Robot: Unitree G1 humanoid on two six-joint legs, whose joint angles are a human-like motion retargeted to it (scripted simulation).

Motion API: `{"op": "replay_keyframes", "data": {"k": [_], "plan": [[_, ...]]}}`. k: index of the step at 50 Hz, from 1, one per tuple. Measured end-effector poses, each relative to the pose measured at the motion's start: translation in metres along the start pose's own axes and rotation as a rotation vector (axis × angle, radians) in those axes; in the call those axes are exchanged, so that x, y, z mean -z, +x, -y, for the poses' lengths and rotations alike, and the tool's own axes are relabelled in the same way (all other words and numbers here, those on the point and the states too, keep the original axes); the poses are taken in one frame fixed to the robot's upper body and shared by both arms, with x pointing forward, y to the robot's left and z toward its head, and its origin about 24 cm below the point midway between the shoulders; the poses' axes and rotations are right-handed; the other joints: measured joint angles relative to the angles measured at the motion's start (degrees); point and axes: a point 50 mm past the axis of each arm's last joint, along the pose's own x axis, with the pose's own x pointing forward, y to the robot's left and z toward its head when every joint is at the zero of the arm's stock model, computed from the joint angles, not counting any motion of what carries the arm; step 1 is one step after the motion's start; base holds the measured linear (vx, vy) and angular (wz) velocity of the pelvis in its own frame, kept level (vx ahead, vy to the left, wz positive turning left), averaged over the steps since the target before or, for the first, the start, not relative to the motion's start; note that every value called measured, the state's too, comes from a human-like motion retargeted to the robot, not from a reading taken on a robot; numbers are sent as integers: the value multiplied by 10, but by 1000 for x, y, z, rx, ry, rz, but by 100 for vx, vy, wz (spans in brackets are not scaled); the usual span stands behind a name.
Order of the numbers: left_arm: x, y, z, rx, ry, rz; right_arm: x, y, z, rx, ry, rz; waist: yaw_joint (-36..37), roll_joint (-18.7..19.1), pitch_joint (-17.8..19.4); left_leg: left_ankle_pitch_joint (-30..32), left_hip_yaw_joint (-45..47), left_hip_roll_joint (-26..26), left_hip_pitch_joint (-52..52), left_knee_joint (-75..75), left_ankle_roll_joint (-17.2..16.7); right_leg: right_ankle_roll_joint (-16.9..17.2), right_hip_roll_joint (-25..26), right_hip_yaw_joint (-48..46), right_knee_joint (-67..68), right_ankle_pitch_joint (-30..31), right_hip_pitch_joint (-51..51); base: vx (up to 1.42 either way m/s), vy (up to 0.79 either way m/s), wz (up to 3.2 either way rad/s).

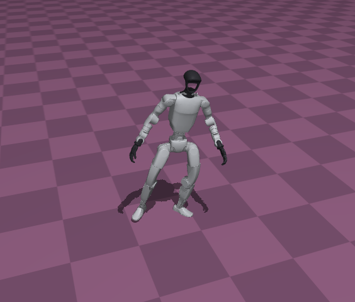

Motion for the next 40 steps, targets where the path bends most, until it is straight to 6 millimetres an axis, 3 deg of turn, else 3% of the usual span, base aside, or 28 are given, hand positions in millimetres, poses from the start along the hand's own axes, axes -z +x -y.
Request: {"op": "replay_keyframes", "data": {"k": [2, 5, 10, 13, 15, 18, 22, 25, 28, 32, 36, 40], "plan": [[-21, 7, 9, 85, 65, 70, 6, -1, -7, -13, 52, -15, -32, 1, 9, -13, -33, -20, 8, 14, -11, 23, 1, 5, -92, 53, -13, 46, 7, 157], [-51, 18, 12, 160, 223, 153, 4, -1, -23, -49, 116, 3, -87, 14, 25, -27, -88, -9, 4, 50, -46, 23, 47, 5, -186, 103, -52, 40, -14, 155], [-101, 36, 9, 169, 460, 237, -5, -2, -42, -131, 162, 47, -177, 10, 55, -31, -162, -65, 47, 36, -87, 23, 56, -165, -210, 109, -98, 47, 4, 155], [-122, 42, 2, 130, 542, 272, 0, -4, -41, -156, 179, 43, -234, 16, 67, -28, -224, -91, 96, 10, -87, 23, 65, -256, -177, 93, -84, 67, 19, 195], [-134, 44, -4, 80, 558, 299, 6, -4, -34, -139, 193, 34, -270, 23, 75, -21, -265, -95, 128, -6, -89, 22, 86, -254, -147, 66, -78, 65, 2, 200], [-146, 43, -17, -21, 516, 345, 16, -5, -19, -52, 235, 11, -301, 32, 79, -7, -307, -93, 150, -10, -89, -18, 122, -186, -113, 9, -85, 58, -15, 159], [-146, 42, -24, -101, 408, 364, 30, -6, 2, 96, 324, -37, -302, 61, 79, 23, -352, -84, 149, 21, -88, -119, 141, -175, -136, -31, -49, 55, -20, 112], [-121, 40, -24, -102, 323, 298, 35, -6, 16, 160, 319, -71, -278, 80, 83, 72, -375, -76, 134, 81, -104, -132, 148, -181, -161, -43, -8, 53, -27, 31], [-79, 32, -38, -138, 260, 175, 16, -3, 26, 181, 216, -37, -235, 72, 83, 123, -355, -67, 86, 192, -112, -136, 149, -151, -149, -68, 2, 49, -36, -68], [-10, 12, -63, -226, 249, -52, -39, -1, 26, 209, 150, 166, -196, 42, 84, 98, -296, -16, -2, 309, -84, -128, 156, -114, -124, -114, 8, 46, -37, -81], [65, -20, -73, -246, 288, -350, -98, -12, 18, 183, 96, 417, -158, 10, 90, 58, -218, 39, -41, 250, -42, -111, 177, -77, -117, -147, 40, 48, -34, -89], [124, -59, -64, -171, 329, -595, -142, -31, 16, 120, 57, 622, -92, 0, 100, 105, -225, 42, -68, 101, -66, -101, 217, -18, -111, -175, 84, 52, -28, -137]]}}
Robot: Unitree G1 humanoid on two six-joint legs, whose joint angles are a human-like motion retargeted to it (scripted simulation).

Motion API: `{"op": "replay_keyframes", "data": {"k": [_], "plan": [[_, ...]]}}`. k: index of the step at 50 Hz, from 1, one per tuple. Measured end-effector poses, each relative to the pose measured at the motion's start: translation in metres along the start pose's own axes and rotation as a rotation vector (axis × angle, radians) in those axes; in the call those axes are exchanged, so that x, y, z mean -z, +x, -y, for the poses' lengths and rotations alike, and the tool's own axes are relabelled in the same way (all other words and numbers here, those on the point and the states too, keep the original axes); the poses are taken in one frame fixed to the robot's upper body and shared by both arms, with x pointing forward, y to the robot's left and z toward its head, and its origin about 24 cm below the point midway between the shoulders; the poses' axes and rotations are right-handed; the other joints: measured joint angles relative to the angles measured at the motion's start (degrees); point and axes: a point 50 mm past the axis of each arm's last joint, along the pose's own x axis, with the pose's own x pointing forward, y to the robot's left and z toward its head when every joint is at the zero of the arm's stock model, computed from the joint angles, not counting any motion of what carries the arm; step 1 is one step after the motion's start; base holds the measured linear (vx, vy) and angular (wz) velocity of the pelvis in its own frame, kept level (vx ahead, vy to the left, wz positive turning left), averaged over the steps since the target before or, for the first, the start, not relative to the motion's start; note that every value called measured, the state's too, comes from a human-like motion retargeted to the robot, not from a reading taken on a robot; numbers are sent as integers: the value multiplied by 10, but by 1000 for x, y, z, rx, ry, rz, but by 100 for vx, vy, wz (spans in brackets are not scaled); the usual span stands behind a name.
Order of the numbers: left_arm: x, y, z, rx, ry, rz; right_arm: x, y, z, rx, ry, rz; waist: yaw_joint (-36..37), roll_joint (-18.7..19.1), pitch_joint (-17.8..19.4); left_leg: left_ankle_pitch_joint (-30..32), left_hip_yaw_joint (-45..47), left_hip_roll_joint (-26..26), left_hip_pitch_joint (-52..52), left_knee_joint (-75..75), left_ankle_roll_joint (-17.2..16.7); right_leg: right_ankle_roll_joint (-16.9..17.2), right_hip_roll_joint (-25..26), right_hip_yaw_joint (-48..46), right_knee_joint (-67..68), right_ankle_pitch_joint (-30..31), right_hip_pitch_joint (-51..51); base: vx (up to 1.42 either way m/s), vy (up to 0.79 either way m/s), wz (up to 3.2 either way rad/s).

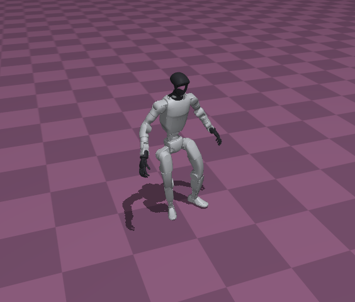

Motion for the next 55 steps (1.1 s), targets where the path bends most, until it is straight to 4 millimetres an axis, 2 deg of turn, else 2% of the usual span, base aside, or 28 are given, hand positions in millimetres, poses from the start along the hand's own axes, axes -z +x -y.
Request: {"op": "replay_keyframes", "data": {"k": [3, 4, 5, 7, 10, 12, 15, 19, 22, 25, 28, 30, 32, 33, 35, 37, 39, 41, 43, 46, 48, 51, 55], "plan": [[39, -12, 27, 72, -37, -105, -26, 6, 0, -42, -17, 92, 77, 8, 2, 103, -49, -2, -18, -121, -64, 7, 38, 69, 14, -17, 27, 55, -21, -205], [50, -18, 37, 93, -80, -135, -35, 8, 0, -51, -29, 117, 105, 9, 3, 131, -59, -7, -24, -155, -76, 12, 44, 95, 20, -21, 35, 56, -13, -228], [60, -24, 48, 112, -130, -165, -44, 11, 0, -57, -43, 141, 132, 8, 5, 155, -67, -13, -30, -188, -85, 18, 47, 120, 26, -25, 43, 56, -15, -240], [74, -34, 67, 127, -273, -236, -64, 17, -4, -71, -82, 189, 193, -3, 13, 183, -45, -23, -33, -260, -48, 25, 47, 176, 30, -31, 59, 57, -19, -245], [93, -53, 97, 226, -329, -288, -98, 23, -3, -84, -135, 286, 250, 0, 25, 162, 9, -40, -77, -260, -85, 50, 41, 226, 34, -43, 99, 61, 3, -175], [100, -62, 111, 254, -358, -335, -127, 25, -4, -100, -170, 363, 309, -2, 30, 177, 83, -28, -81, -301, -72, 45, 48, 281, 28, -44, 115, 62, -13, -219], [111, -79, 132, 338, -309, -372, -170, 23, -4, -123, -224, 480, 369, 3, 28, 160, 143, -22, -106, -302, -60, 42, 48, 341, 34, -48, 134, 64, 4, -195], [127, -99, 148, 451, -234, -401, -219, 15, -16, -172, -309, 619, 423, 0, 14, 123, 140, -30, -101, -281, -28, 34, 43, 412, 56, -32, 151, 71, 16, -169], [140, -109, 151, 522, -182, -431, -238, 6, -31, -233, -357, 694, 439, -10, -3, 136, 66, -45, -82, -267, 5, 32, 40, 454, 78, 15, 166, 83, 25, -126], [149, -110, 145, 559, -120, -459, -237, -2, -45, -286, -352, 730, 427, -17, -18, 174, 7, -51, -43, -274, 38, 56, 46, 475, 136, 115, 171, 88, 31, -46], [138, -88, 124, 518, 0, -409, -217, -3, -52, -299, -282, 704, 396, -30, -30, 128, -5, -59, -15, -245, 47, 117, 65, 477, 312, 210, 95, 80, 31, 35], [118, -64, 99, 409, 73, -330, -197, -1, -56, -281, -245, 660, 374, -38, -45, 95, -17, -60, -9, -227, 47, 124, 69, 448, 437, 221, 6, 69, 27, 57], [91, -44, 76, 251, 86, -228, -165, 2, -56, -255, -253, 585, 347, -32, -58, 71, -31, -79, 4, -220, 52, 95, 23, 401, 511, 175, -76, 64, 40, 81], [75, -36, 64, 169, 69, -167, -148, 2, -56, -248, -266, 541, 330, -20, -63, 62, -44, -81, 17, -219, 51, 68, 0, 368, 523, 151, -104, 63, 37, 117], [37, -22, 40, 12, -13, -27, -113, 4, -53, -246, -301, 439, 286, 7, -68, 45, -79, -88, 40, -214, 46, 22, -43, 306, 507, 111, -139, 63, 31, 160], [-4, -16, 18, -92, -133, 127, -78, 5, -48, -260, -338, 313, 233, 35, -66, 26, -120, -98, 66, -204, 40, -1, -70, 262, 435, 86, -146, 65, 25, 192], [-43, -16, -4, -139, -228, 281, -42, 5, -43, -269, -367, 171, 182, 53, -62, 7, -158, -113, 92, -193, 31, -6, -88, 237, 328, 80, -141, 66, 18, 184], [-79, -19, -26, -147, -257, 427, -4, 1, -38, -264, -378, 18, 135, 57, -56, -12, -191, -138, 120, -183, 24, 6, -103, 237, 201, 105, -133, 67, 12, 165], [-111, -24, -49, -141, -207, 554, 36, -9, -34, -245, -367, -147, 93, 46, -51, -28, -224, -174, 149, -174, 20, 36, -118, 265, 80, 156, -127, 68, 7, 153], [-154, -32, -82, -143, -45, 681, 97, -36, -29, -215, -321, -407, 43, 29, -41, -49, -271, -214, 203, -166, 14, 99, -128, 297, -34, 215, -130, 69, 2, 128], [-180, -38, -102, -159, 37, 725, 130, -59, -28, -222, -287, -565, 26, 38, -33, -66, -284, -204, 238, -158, -2, 122, -95, 258, -70, 222, -139, 68, -18, 46], [-216, -51, -125, -210, 53, 786, 161, -87, -25, -248, -233, -729, 9, 51, -31, -83, -278, -189, 263, -149, -28, 124, -37, 124, -96, 208, -169, 59, -24, -9], [-283, -86, -137, -289, -1, 963, 187, -118, -19, -243, -163, -846, -60, 53, -30, -75, -319, -216, 283, -147, -22, 124, -39, -33, -99, 206, -178, 59, 12, 117]]}}
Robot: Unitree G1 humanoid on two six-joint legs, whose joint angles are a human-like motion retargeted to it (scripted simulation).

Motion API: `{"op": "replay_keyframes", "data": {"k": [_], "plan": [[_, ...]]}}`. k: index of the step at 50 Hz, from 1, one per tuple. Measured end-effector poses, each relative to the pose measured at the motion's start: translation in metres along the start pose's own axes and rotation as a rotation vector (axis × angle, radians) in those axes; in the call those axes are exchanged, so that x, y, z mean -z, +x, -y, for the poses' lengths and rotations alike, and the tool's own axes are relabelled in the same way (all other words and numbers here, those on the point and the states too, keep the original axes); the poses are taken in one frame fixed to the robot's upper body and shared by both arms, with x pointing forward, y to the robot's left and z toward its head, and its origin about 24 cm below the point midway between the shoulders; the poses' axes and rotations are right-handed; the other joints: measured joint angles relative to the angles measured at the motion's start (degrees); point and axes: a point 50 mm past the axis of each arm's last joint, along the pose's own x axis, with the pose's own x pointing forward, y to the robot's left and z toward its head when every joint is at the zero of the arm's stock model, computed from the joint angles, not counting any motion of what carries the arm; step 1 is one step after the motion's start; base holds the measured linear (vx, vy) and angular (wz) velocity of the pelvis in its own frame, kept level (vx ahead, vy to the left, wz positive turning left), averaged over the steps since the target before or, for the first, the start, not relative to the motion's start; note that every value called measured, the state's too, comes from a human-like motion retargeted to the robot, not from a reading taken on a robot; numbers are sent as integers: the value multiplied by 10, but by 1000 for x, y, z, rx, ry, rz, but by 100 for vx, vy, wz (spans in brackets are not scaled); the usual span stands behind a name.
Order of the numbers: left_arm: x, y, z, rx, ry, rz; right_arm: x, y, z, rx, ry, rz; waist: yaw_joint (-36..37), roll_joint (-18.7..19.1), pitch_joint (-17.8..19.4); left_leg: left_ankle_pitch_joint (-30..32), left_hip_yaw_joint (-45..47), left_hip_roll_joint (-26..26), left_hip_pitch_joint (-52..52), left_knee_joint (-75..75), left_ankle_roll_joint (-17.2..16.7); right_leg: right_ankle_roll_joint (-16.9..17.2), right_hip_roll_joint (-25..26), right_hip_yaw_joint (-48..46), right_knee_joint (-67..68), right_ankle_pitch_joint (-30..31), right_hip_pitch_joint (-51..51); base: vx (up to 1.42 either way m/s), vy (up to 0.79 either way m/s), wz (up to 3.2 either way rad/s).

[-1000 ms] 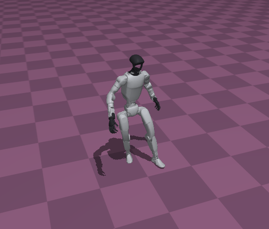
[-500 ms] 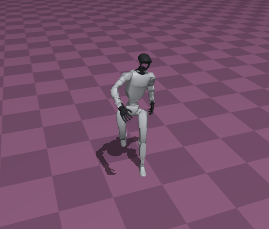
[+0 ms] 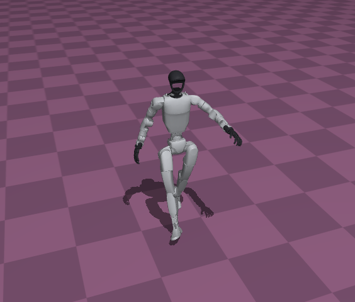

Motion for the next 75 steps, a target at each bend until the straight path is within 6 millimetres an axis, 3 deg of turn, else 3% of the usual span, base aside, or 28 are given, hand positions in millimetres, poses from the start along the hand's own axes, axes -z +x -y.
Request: {"op": "replay_keyframes", "data": {"k": [2, 5, 8, 12, 15, 18, 20, 23, 27, 31, 35, 38, 42, 45, 48, 50, 53, 55, 58, 60, 63, 65, 68, 72, 75], "plan": [[-40, 14, 2, -31, -34, 116, 15, -2, -2, -4, 52, -22, -52, 3, 2, 9, -41, -10, 12, 4, 10, 0, -11, -18, 10, -2, 15, 67, 19, 219], [-97, 23, 12, -36, -100, 286, 33, -6, -3, 2, 134, -42, -125, 14, -3, 25, -97, -16, 20, 14, 12, -17, -15, 29, 29, -31, 29, 68, 3, 204], [-139, 18, 35, 39, -157, 434, 44, -9, 2, 25, 210, -57, -180, 41, -15, 49, -141, -11, 22, 26, -16, -59, -14, 60, 23, -33, 43, 69, -13, 147], [-171, -1, 70, 212, -109, 589, 44, -8, 11, 42, 246, -67, -212, 68, -20, 82, -134, -14, 6, 94, -62, -91, -32, 51, 33, -40, 76, 70, -12, 55], [-175, -13, 90, 345, 3, 630, 28, -5, 12, 31, 181, -53, -204, 67, -29, 72, 13, 24, -82, 239, -62, -97, -42, 56, 63, -79, 86, 60, -30, 1], [-148, -23, 112, 463, 39, 551, 7, -3, 7, 33, 84, 8, -174, 46, -53, 17, 229, 163, -149, 314, 4, -96, -31, 66, 83, -115, 99, 56, -51, -30], [-121, -29, 125, 512, 21, 462, -16, -3, 5, 45, 54, 101, -149, 23, -65, -4, 336, 217, -162, 295, 44, -86, -33, 79, 91, -130, 111, 56, -36, -56], [-70, -36, 136, 520, -52, 269, -59, -10, 3, 50, 6, 310, -93, -8, -66, 1, 380, 230, -186, 207, 41, -81, -20, 111, 109, -159, 126, 53, -32, -91], [24, -60, 147, 381, -142, -82, -119, -25, 11, 130, -86, 547, -13, -22, -52, 57, 331, 228, -231, 76, 6, -78, 21, 167, 115, -184, 161, 52, -24, -135], [124, -126, 161, 140, -354, -615, -183, -38, 21, 247, -194, 666, 58, -19, -29, 179, 339, 256, -268, -24, -27, -89, 65, 241, 111, -197, 206, 52, -17, -169], [190, -223, 177, -41, -536, -1160, -243, -57, 28, 391, -209, 707, 129, -23, -10, 224, 443, 265, -301, -101, -43, -93, 81, 314, 107, -209, 246, 52, -10, -165], [209, -294, 189, 47, -468, -1423, -280, -80, 32, 434, -115, 775, 182, -23, -1, 222, 525, 254, -336, -134, -42, -89, 84, 355, 101, -213, 269, 52, -2, -129], [210, -363, 200, 360, -263, -1521, -326, -119, 33, 391, -8, 941, 260, -15, 10, 230, 608, 239, -376, -142, -18, -93, 89, 405, 103, -214, 289, 53, 5, -121], [205, -397, 205, 502, -248, -1528, -356, -152, 30, 352, -33, 1070, 319, -10, 16, 224, 668, 225, -388, -127, -3, -101, 92, 442, 114, -216, 299, 57, 11, -122], [200, -425, 205, 491, -365, -1590, -378, -180, 20, 327, -104, 1175, 362, -18, 13, 169, 704, 206, -381, -97, 1, -106, 95, 471, 130, -211, 305, 65, 15, -101], [198, -441, 203, 465, -427, -1641, -387, -195, 9, 301, -139, 1237, 380, -29, 7, 133, 699, 191, -367, -90, 8, -107, 99, 486, 141, -196, 310, 74, 17, -77], [197, -452, 200, 493, -419, -1671, -389, -203, -12, 246, -149, 1305, 393, -52, 0, 141, 673, 167, -329, -143, 34, -94, 107, 511, 153, -136, 328, 82, 18, -49], [201, -452, 196, 576, -351, -1621, -379, -194, -26, 172, -163, 1301, 397, -66, -3, 161, 664, 166, -303, -155, 41, -61, 110, 526, 170, -76, 340, 82, 20, -9], [206, -422, 196, 732, -223, -1469, -359, -171, -36, 144, -218, 1249, 378, -69, -12, 136, 630, 193, -291, -85, 55, -12, 125, 517, 249, 8, 320, 78, 22, 64], [208, -383, 197, 752, -146, -1319, -343, -150, -38, 150, -294, 1181, 363, -63, -25, 96, 601, 221, -297, -20, 67, 0, 119, 447, 346, 25, 264, 71, 23, 88], [198, -301, 195, 571, -123, -1065, -311, -114, -35, 185, -382, 1032, 342, -49, -47, 61, 570, 215, -291, 4, 89, -52, 14, 292, 474, -25, 161, 63, 35, 87], [178, -245, 188, 403, -178, -880, -286, -89, -29, 190, -393, 916, 319, -30, -59, 48, 543, 205, -278, 3, 91, -93, -48, 213, 490, -58, 128, 61, 30, 126], [133, -173, 170, 208, -340, -597, -243, -56, -17, 174, -345, 728, 269, -2, -72, 29, 489, 187, -257, 7, 83, -107, -89, 159, 408, -89, 115, 60, 23, 167], [64, -103, 136, 130, -479, -238, -186, -26, -4, 144, -225, 497, 196, 8, -77, 0, 413, 144, -232, 20, 65, -73, -119, 159, 229, -69, 103, 59, 11, 184], [17, -64, 108, 111, -441, -24, -150, -13, -3, 125, -112, 373, 149, -6, -61, -14, 366, 93, -191, 6, 55, -19, -147, 209, 129, -17, 81, 57, 0, 166]]}}
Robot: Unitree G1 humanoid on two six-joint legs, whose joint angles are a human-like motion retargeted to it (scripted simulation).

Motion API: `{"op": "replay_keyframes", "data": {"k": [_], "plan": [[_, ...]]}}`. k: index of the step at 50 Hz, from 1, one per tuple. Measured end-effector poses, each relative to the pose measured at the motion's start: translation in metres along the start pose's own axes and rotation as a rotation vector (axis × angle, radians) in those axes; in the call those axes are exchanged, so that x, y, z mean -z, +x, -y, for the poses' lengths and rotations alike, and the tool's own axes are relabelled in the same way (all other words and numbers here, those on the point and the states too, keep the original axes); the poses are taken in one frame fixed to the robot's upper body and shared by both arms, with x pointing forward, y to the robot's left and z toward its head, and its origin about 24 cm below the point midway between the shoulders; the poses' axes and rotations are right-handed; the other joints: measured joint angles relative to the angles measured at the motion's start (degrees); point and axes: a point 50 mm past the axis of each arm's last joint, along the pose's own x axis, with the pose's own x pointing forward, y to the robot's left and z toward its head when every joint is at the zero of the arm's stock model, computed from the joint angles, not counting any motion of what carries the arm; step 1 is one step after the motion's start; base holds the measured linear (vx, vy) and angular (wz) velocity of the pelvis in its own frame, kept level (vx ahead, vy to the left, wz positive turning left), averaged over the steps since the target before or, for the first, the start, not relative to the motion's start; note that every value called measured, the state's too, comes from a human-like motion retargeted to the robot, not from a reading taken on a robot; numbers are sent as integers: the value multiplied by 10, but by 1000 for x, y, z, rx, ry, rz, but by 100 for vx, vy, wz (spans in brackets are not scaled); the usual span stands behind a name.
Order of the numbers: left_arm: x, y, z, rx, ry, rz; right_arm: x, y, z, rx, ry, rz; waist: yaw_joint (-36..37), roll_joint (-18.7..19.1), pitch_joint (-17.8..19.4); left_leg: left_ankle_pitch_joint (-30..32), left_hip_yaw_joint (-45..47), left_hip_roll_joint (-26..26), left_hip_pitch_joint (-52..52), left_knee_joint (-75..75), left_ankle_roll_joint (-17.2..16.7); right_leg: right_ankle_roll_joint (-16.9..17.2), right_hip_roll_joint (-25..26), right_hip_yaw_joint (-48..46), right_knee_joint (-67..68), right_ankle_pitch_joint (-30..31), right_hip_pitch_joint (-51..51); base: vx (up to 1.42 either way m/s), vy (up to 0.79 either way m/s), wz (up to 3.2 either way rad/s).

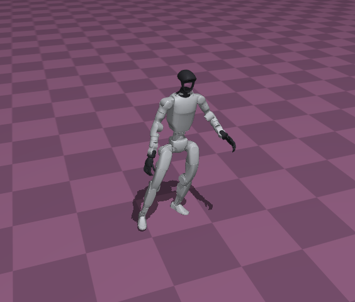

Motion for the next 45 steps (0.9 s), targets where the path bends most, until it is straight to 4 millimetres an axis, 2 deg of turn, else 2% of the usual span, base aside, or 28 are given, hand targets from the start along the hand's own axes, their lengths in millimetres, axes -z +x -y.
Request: {"op": "replay_keyframes", "data": {"k": [3, 5, 7, 12, 16, 20, 22, 25, 27, 28, 30, 32, 34, 35, 38, 40, 42, 45], "plan": [[-41, 27, -10, -5, 149, 132, 29, -5, -14, -3, 30, -80, -32, -1, 30, -15, -35, 3, 42, 13, -28, 19, 16, 19, -54, 27, -24, 54, -17, 117], [-62, 41, -14, -9, 223, 178, 42, -9, -23, -15, 31, -108, -50, 1, 49, -25, -53, 10, 64, 29, -46, 19, 29, -15, -78, 42, -43, 51, -18, 82], [-77, 51, -15, 8, 262, 202, 51, -12, -30, -33, 34, -122, -70, -1, 62, -31, -67, 5, 79, 41, -55, 19, 31, -94, -98, 57, -62, 49, -8, 67], [-103, 60, -1, 122, 273, 258, 65, -18, -36, -84, 93, -128, -131, -13, 74, -34, -92, -15, 104, 51, -68, 19, 60, -319, -129, 62, -110, 47, -9, 67], [-110, 58, 20, 249, 298, 284, 76, -22, -27, -78, 159, -139, -213, -11, 87, -19, -159, -30, 140, 45, -53, 19, 79, -345, -123, 33, -81, 63, -4, 165], [-94, 48, 40, 375, 430, 257, 103, -32, -19, -25, 276, -192, -261, -7, 82, 12, -237, -45, 159, 64, -49, -20, 82, -276, -108, -4, -42, 68, -19, 151], [-76, 43, 44, 427, 526, 218, 115, -36, -19, 1, 328, -226, -259, 0, 77, 48, -280, -51, 150, 101, -73, -43, 79, -263, -118, -5, -21, 65, -33, 73], [-32, 30, 43, 443, 564, 86, 127, -38, -15, 15, 305, -282, -237, 7, 68, 117, -295, -55, 96, 214, -118, -59, 67, -251, -116, -23, 5, 59, -31, -2], [8, 16, 36, 401, 487, -60, 127, -36, -11, 34, 225, -305, -211, -2, 61, 138, -245, -32, 49, 282, -117, -35, 33, -222, -20, -69, -25, 54, -40, -71], [30, 6, 30, 371, 461, -144, 124, -34, -11, 50, 189, -308, -197, -4, 58, 129, -216, 2, 23, 314, -115, -36, 45, -210, -9, -83, -26, 51, -55, -98], [72, -17, 18, 307, 405, -317, 111, -28, -10, 96, 135, -290, -172, -17, 53, 106, -137, 64, -11, 336, -74, -30, 55, -184, 1, -100, -20, 48, -51, -107], [107, -39, 2, 225, 366, -488, 78, -16, -6, 143, 104, -219, -152, -20, 57, 96, -61, 126, -34, 318, -36, -56, 93, -166, -58, -101, 18, 44, -42, -114], [140, -69, -15, 152, 354, -662, 42, -7, -5, 190, 109, -133, -128, -26, 61, 105, -11, 158, -40, 257, -23, -58, 116, -136, -60, -113, 35, 46, -39, -135], [155, -86, -22, 121, 351, -749, 23, -4, -5, 203, 122, -84, -116, -29, 63, 114, 3, 165, -43, 219, -24, -60, 127, -120, -59, -120, 43, 46, -36, -155], [191, -142, -38, 53, 324, -993, -39, 1, -9, 186, 112, 93, -71, -25, 74, 180, -33, 156, -55, 79, -52, -74, 173, -58, -54, -139, 72, 47, -32, -178], [208, -183, -41, 36, 294, -1129, -79, -1, -12, 174, 68, 218, -43, -13, 82, 239, -69, 160, -69, 8, -97, -85, 212, -16, -48, -150, 97, 47, -29, -191], [217, -211, -35, -28, 192, -1217, -129, -8, -13, 174, 22, 352, -10, -6, 97, 272, -45, 155, -74, -69, -101, -83, 238, 31, -43, -158, 115, 45, -26, -204], [224, -246, -17, -67, 63, -1301, -191, -26, -14, 186, 3, 510, 45, 3, 116, 258, 69, 147, -96, -113, -117, -72, 266, 102, -34, -167, 145, 47, -20, -203]]}}
